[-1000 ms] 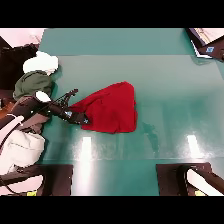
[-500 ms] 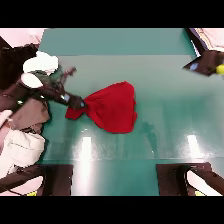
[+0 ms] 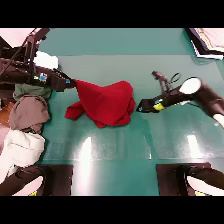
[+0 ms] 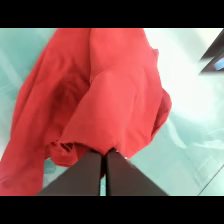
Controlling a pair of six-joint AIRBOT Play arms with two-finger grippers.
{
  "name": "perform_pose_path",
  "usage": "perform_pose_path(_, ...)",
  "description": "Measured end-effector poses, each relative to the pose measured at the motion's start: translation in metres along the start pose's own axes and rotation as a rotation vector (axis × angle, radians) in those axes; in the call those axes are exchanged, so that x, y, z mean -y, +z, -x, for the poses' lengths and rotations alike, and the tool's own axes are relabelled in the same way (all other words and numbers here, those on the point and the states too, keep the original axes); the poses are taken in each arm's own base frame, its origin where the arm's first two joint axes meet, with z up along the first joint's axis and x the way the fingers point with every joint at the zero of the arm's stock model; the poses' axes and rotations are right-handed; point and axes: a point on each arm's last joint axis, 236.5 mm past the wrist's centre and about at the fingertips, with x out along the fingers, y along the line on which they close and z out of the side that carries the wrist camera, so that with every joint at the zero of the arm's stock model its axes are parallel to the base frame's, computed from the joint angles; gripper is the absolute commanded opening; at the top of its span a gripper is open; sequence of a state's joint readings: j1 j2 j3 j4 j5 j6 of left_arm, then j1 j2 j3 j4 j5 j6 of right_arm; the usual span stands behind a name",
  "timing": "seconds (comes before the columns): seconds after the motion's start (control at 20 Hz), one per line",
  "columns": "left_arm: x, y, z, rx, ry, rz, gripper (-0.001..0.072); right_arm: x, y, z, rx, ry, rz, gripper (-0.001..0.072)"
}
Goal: Fold the shirts.
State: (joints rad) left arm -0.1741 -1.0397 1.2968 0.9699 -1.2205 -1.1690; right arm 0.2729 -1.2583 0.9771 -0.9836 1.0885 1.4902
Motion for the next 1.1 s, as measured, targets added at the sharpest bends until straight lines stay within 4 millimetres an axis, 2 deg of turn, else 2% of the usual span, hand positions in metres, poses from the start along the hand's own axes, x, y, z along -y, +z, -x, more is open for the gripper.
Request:
perform_pose_path(0.15,-0.003,-0.002,0.004,-0.009,0.021,0.004,0.0026,0.005,0.011,-0.028,0.004,-0.017,-0.013,0.0484)
perform_pose_path(0.35,-0.004,-0.003,0.006,-0.014,0.034,0.007,0.0026,0.009,0.039,-0.046,0.052,-0.029,-0.017,0.0478)
perform_pose_path(0.4,-0.004,-0.003,0.006,-0.014,0.034,0.008,0.0026,0.01,0.044,-0.05,0.059,-0.031,-0.019,0.0401)
perform_pose_path(0.45,-0.004,-0.003,0.006,-0.014,0.035,0.008,0.0026,0.011,0.049,-0.053,0.065,-0.034,-0.02,0.0251)
perform_pose_path(0.5,-0.005,-0.003,0.006,-0.015,0.035,0.008,0.0026,0.012,0.053,-0.056,0.07,-0.035,-0.021,0.0045)
perform_pose_path(0.55,-0.005,-0.003,0.006,-0.016,0.036,0.008,0.0026,0.012,0.056,-0.058,0.076,-0.036,-0.02,0.0016)
perform_pose_path(0.7,-0.006,0.002,0.008,0.002,0.045,0.01,0.0026,0.009,0.069,-0.05,0.123,-0.042,0.005,0.0014)
perform_pose_path(0.8,-0.004,0.021,0.019,0.059,0.061,-0.005,0.0026,-0.003,0.087,-0.021,0.209,-0.044,0.052,0.0014)
perform_pose_path(0.85,-0.001,0.038,0.03,0.109,0.072,-0.023,0.0026,-0.011,0.098,0.002,0.269,-0.043,0.083,0.0014)
perform_pose_path(0.95,0.011,0.077,0.062,0.229,0.094,-0.078,0.0025,-0.039,0.124,0.067,0.429,-0.025,0.146,0.0013)
perform_pose_path(1.05,0.036,0.122,0.115,0.385,0.117,-0.16,0.0026,-0.074,0.141,0.15,0.612,-0.002,0.219,0.0013)
perform_pose_path(1.1,0.05,0.14,0.142,0.457,0.127,-0.202,0.0025,-0.092,0.142,0.193,0.701,0.009,0.257,0.0013)
